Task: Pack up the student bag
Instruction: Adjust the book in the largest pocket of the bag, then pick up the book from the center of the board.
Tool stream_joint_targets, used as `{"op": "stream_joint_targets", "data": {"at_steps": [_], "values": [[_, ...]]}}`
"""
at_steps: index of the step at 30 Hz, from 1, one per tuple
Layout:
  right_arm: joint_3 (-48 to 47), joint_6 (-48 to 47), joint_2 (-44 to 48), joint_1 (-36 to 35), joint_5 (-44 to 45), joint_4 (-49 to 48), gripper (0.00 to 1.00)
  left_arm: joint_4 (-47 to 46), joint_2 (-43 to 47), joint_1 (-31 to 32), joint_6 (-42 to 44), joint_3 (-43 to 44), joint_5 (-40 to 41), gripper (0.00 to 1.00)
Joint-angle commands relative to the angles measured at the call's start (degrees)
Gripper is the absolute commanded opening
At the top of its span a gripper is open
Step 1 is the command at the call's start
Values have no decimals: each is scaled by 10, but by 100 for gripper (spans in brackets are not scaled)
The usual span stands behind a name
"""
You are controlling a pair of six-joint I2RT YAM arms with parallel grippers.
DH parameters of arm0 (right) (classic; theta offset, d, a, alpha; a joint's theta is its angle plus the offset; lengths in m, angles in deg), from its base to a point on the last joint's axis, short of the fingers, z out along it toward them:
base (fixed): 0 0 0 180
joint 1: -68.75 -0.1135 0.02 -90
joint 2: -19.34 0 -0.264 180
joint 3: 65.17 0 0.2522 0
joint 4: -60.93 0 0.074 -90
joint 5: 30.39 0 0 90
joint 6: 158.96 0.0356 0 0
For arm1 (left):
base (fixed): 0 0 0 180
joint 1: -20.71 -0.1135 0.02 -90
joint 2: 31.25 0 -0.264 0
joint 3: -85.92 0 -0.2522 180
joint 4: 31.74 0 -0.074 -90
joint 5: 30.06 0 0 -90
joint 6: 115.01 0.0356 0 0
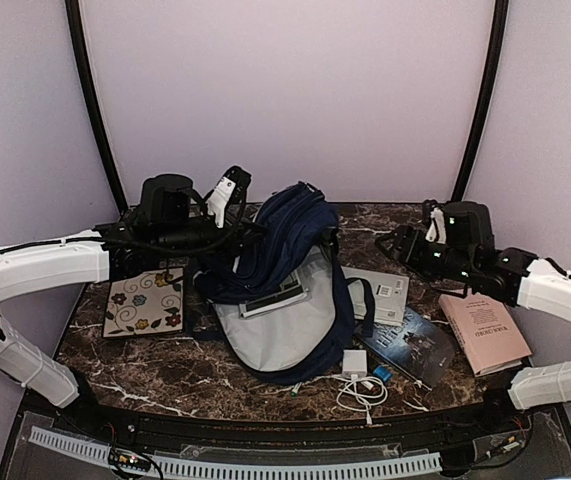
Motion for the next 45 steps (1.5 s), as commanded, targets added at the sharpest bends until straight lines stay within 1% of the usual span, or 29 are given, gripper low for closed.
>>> {"op": "stream_joint_targets", "data": {"at_steps": [1, 2, 3, 4, 8, 10, 13, 16, 21, 22, 23, 26, 29, 31, 34, 37, 41, 43, 45], "values": [[84, -4, -1, 144, -69, 36, 78, -80, 29, -7, 1, 19, 12, 0], [93, -12, -20, 173, -88, 27, 82, -80, 30, -7, 2, 19, 12, 0], [100, -17, -37, 197, -115, 8, 93, -80, 30, -7, 3, 19, 13, 0], [105, -19, -55, 217, -145, -11, 99, -79, 31, -7, 4, 19, 14, 0], [92, -27, -147, 245, -203, -82, 99, -79, 33, -7, 10, 19, 17, 0], [72, -34, -200, 253, -231, -104, 92, -79, 33, -7, 12, 19, 19, 0], [48, -42, -262, 258, -265, -133, 78, -78, 32, -7, 15, 19, 21, 0], [44, -16, -315, 260, -308, -181, 64, -78, 31, -7, 17, 19, 24, 0], [73, 35, -341, 252, -368, -276, 62, -82, 32, -8, 17, 21, 12, 0], [81, 40, -345, 252, -374, -292, 59, -81, 33, -8, 18, 20, 13, 0], [85, 44, -350, 252, -379, -303, 54, -80, 33, -8, 19, 20, 15, 0], [83, 46, -358, 251, -386, -315, 25, -77, 32, -9, 20, 21, 18, 0], [79, 43, -326, 253, -381, -306, 0, -77, 35, -8, 22, 21, 18, 0], [64, 26, -277, 253, -369, -270, 0, -77, 39, -9, 25, 21, 21, 0], [25, -14, -191, 254, -328, -167, 0, -76, 46, -9, 33, 21, 28, 0], [-15, -47, -82, 260, -236, -49, 0, -73, 51, -10, 39, 22, 35, 0], [-44, -56, 63, 269, -146, 51, 0, -71, 52, -13, 39, 23, 40, 0], [-54, -56, 114, 269, -141, 89, 0, -71, 51, -15, 37, 23, 40, 0], [-60, -50, 149, 268, -170, 132, 0, -71, 51, -15, 36, 23, 40, 0]]}}
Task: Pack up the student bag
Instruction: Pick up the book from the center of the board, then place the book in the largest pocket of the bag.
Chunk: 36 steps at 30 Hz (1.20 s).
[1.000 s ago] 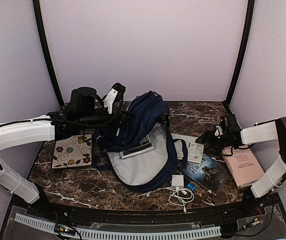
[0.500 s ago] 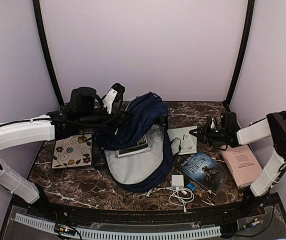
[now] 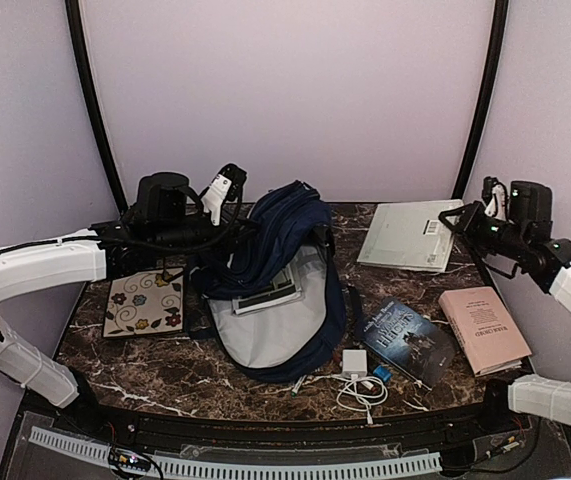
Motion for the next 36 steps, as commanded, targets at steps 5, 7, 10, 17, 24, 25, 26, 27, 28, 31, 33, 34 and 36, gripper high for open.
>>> {"op": "stream_joint_targets", "data": {"at_steps": [5, 7, 10, 17, 24, 25, 26, 27, 28, 31, 33, 34, 36], "values": [[-24, 42, 128, -21, -158, 77, 0, -79, 41, -9, 16, 23, 18, 0], [-7, 78, 149, -44, -181, 44, 0, -79, 41, -9, 17, 24, 19, 0], [49, 150, 168, -94, -178, -34, 0, -79, 40, -9, 17, 24, 18, 0], [165, 254, 44, -271, -35, -352, 0, -78, 39, -9, 17, 24, 13, 0], [55, 251, -204, -341, 19, -532, 0, -81, 43, -9, 14, 22, 4, 0], [53, 262, -223, -341, 35, -554, 0, -82, 44, -9, 13, 22, 2, 0], [53, 273, -235, -341, 54, -575, 0, -82, 44, -9, 12, 22, 1, 0], [51, 280, -245, -341, 77, -584, 0, -82, 44, -9, 11, 21, -1, 0], [49, 285, -253, -341, 110, -590, 0, -83, 44, -9, 10, 21, -3, 0], [38, 289, -280, -345, 199, -601, 0, -85, 41, -9, 1, 21, -14, 0], [36, 303, -299, -357, 290, -627, 0, -86, 37, -9, -8, 20, -26, 0], [36, 306, -309, -369, 348, -647, 0, -88, 34, -9, -10, 20, -30, 0], [25, 286, -337, -402, 460, -681, 0, -87, 29, -9, -12, 21, -34, 0]]}}
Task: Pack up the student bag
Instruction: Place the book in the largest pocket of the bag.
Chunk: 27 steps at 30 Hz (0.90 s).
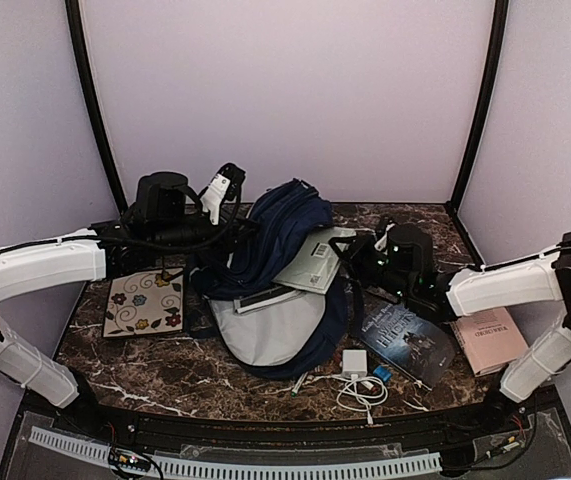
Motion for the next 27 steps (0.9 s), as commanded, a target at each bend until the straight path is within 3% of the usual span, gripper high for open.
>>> {"op": "stream_joint_targets", "data": {"at_steps": [1, 6, 7, 10, 17, 21, 23, 25, 27], "values": [[-52, -2, -42, -60, 282, -193, 0, -88, 29, -4, -4, 21, -19, 0], [-124, -34, -149, -115, 375, -246, 3, -90, 29, -5, 1, 20, -27, 0], [-147, -42, -166, -123, 376, -242, 8, -90, 28, -5, 1, 20, -28, 0], [-182, -52, -187, -144, 363, -177, 42, -82, 25, -4, 9, 24, -20, 0], [-205, -124, -103, -147, 180, 165, 76, -83, 29, -4, 16, 23, -17, 0], [-173, -125, -38, -151, 96, 305, 80, -81, 29, -4, 21, 24, -12, 0], [-171, -131, -15, -151, 59, 383, 87, -79, 30, -4, 25, 24, -9, 0], [-220, -165, -10, -151, 53, 508, 97, -77, 31, -4, 28, 25, -8, 0], [-290, -195, -22, -152, 93, 675, 99, -76, 30, -5, 29, 26, -9, 0]]}}
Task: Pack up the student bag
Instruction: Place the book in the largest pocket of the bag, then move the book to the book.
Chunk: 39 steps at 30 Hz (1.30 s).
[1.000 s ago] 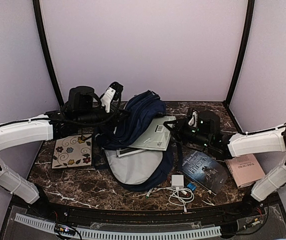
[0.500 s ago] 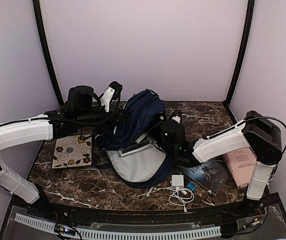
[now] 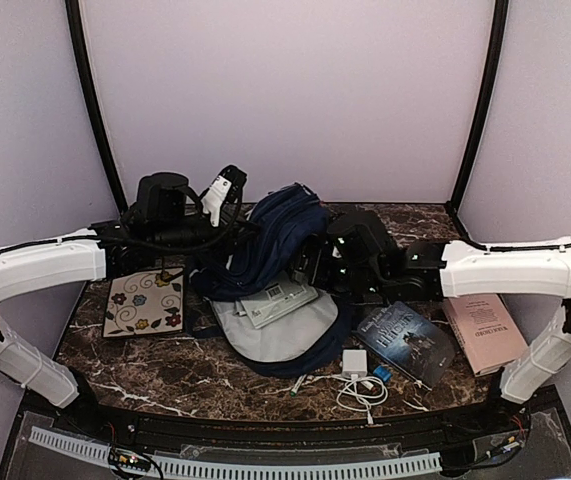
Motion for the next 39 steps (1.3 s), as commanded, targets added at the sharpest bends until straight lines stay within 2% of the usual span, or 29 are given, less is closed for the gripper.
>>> {"op": "stream_joint_targets", "data": {"at_steps": [1, 4, 7, 9, 13, 21, 24, 30, 36, 39], "values": [[-120, -66, -16, -4, 18, 394, 100, -80, 30, -3, 20, 27, 0, 0], [-168, -47, -19, -3, 103, 545, 100, -79, 29, -3, 19, 27, -2, 0], [-147, -1, 21, 21, 162, 602, 100, -78, 32, -3, 19, 28, -3, 0], [-88, 5, 69, 68, 148, 575, 100, -78, 33, -3, 19, 28, -2, 0], [56, -21, 162, 196, 56, 460, 100, -76, 30, -3, 16, 29, -6, 0], [252, 45, 400, 417, 77, 390, 100, -76, 30, -3, 15, 30, -9, 0], [282, 54, 447, 492, 101, 397, 100, -74, 27, -3, 12, 32, -13, 0], [336, 44, 462, 651, 101, 391, 100, -74, 33, -3, 16, 32, -9, 0], [376, 45, 458, 667, 63, 348, 100, -73, 32, -3, 21, 32, -5, 0], [403, 10, 433, 667, -18, 256, 98, -73, 30, -3, 20, 32, -8, 0]]}}
